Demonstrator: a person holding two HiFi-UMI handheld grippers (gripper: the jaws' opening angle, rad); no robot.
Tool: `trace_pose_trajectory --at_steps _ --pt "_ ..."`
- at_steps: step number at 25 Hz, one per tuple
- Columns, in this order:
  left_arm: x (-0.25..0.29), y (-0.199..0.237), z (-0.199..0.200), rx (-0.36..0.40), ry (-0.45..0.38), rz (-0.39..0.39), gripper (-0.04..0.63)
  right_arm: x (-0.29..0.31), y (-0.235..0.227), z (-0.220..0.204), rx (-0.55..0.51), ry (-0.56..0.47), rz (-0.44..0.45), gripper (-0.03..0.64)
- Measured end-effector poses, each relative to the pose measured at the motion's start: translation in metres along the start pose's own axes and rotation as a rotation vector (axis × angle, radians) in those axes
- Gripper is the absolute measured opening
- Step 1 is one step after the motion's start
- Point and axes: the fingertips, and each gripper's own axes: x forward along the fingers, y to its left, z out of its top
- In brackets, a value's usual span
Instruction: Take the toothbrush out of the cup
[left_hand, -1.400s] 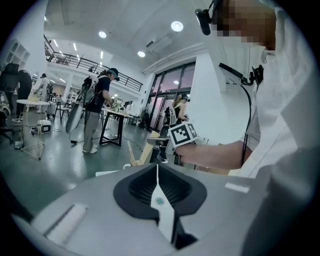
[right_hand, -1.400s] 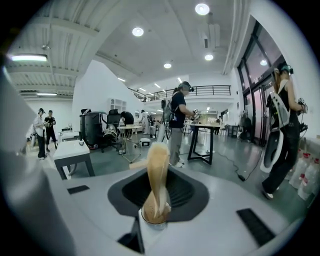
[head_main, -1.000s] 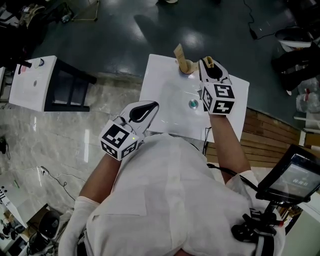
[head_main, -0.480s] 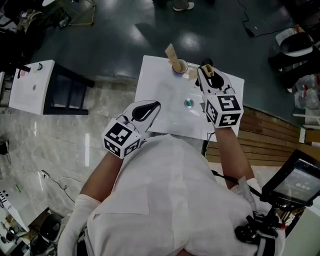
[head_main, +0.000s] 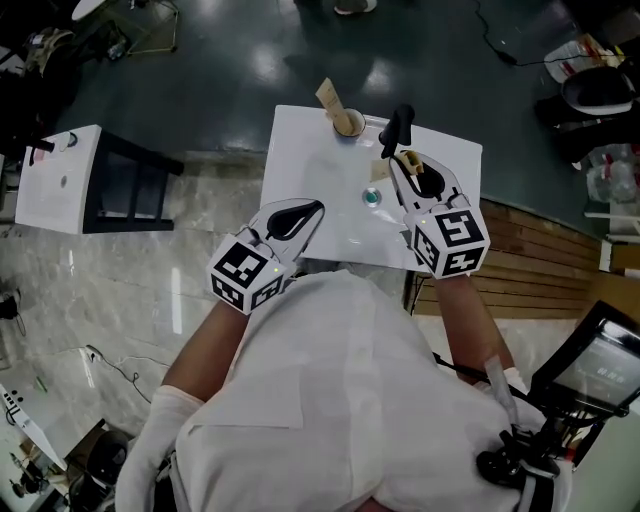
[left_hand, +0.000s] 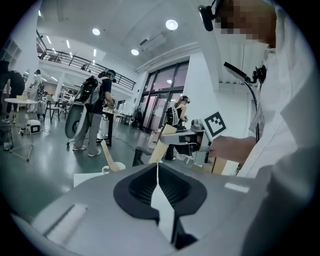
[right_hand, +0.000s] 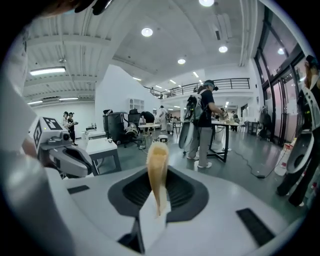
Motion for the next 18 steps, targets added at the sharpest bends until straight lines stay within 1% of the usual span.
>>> trace_pose_trajectory --at_steps 4,9,13,18 --pt "0.004 -0.003 -0.001 -0.002 0.002 -0.011 0.006 -0.012 0.004 -0.016 0.020 0.030 0.007 0.067" --pt "0.004 -0.004 -0.002 0.002 0.007 -0.022 0.007 -0.025 0.012 -0.026 0.035 0.049 0.011 0.067" --pt "0.005 0.000 -0.004 0.005 0.018 -0.034 0.006 -0.030 0.019 -0.031 0.039 0.052 0.014 0.067" --pt "0.008 0.011 -0.005 0.005 0.024 -0.045 0.007 -0.033 0.023 -0.038 0.050 0.066 -0.003 0.067"
